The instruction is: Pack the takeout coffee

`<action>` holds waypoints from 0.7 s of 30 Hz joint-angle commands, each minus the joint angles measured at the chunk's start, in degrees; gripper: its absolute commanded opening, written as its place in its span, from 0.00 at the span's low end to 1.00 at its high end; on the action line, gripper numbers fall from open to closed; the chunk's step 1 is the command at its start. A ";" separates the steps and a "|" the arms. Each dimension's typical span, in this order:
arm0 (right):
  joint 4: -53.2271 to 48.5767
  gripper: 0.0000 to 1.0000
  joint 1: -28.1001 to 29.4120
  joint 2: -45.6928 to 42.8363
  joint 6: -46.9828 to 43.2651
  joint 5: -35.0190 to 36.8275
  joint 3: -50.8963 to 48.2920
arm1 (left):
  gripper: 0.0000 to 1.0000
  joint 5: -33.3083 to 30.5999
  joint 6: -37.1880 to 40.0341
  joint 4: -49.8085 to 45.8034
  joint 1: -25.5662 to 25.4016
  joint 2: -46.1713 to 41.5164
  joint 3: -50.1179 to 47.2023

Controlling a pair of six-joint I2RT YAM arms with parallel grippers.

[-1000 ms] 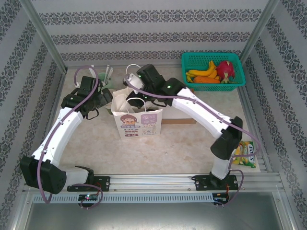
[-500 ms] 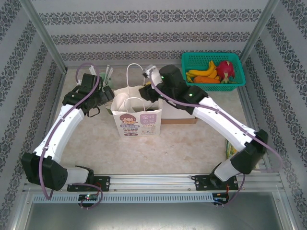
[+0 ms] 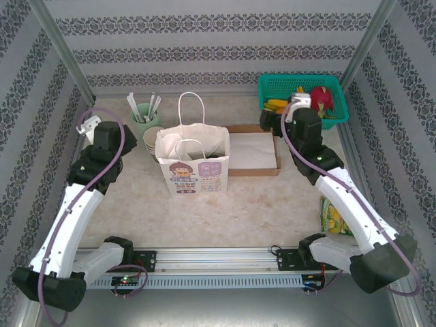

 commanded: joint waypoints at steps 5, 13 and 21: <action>6.62 0.98 -11.15 -3.82 7.62 12.51 -15.41 | 0.99 -18.10 -1.12 11.55 4.10 -2.38 -14.12; 23.61 0.98 -20.97 2.07 2.71 3.58 -28.83 | 0.99 -16.98 10.06 32.55 7.80 2.69 -28.92; 30.07 0.98 -22.78 19.52 -4.62 -11.61 -23.93 | 0.99 0.62 25.01 60.85 10.16 9.94 -38.69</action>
